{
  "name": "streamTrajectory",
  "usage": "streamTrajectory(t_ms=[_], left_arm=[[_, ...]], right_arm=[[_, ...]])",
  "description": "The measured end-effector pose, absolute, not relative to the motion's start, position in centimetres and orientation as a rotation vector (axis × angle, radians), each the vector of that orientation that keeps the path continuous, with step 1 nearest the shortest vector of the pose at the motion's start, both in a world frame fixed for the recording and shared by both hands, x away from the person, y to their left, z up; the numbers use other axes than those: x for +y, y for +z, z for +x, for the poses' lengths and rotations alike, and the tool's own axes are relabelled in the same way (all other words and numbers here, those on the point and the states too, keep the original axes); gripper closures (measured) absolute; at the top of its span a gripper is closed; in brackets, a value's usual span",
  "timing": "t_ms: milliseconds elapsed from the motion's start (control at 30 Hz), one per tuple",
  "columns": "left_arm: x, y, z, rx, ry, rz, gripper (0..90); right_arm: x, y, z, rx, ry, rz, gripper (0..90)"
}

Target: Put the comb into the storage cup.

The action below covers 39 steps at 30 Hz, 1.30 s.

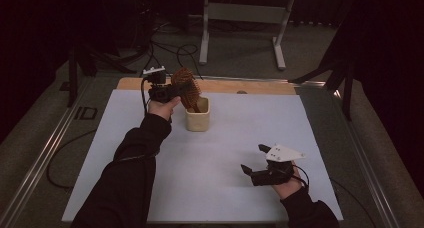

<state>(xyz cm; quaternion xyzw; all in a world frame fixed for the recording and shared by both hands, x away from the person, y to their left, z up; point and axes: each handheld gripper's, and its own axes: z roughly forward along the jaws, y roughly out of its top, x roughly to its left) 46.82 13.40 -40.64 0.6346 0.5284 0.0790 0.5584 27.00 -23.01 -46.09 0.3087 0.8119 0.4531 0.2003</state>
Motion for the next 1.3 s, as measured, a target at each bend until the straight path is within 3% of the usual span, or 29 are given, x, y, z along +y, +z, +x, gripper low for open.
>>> streamTrajectory(t_ms=[433,767,967,1100,1300], left_arm=[[13.7,-40.5,46.9,1.226,0.149,1.543,45.0],[14.2,-39.9,46.5,1.2,0.193,1.609,14.9],[14.4,-39.7,46.1,1.163,0.188,1.62,11.2],[14.4,-39.5,45.8,1.154,0.214,1.644,0.2],[14.6,-39.3,45.4,1.113,0.256,1.672,0.1]], right_arm=[[-23.0,-46.1,27.0,2.275,1.264,0.86,9.3],[-23.0,-46.2,27.1,2.275,1.269,0.87,9.3],[-23.1,-46.1,27.1,2.27,1.266,0.862,9.3],[-23.1,-46.1,27.1,2.26,1.269,0.87,9.3],[-23.1,-46.2,27.2,2.253,1.27,0.882,9.3]])
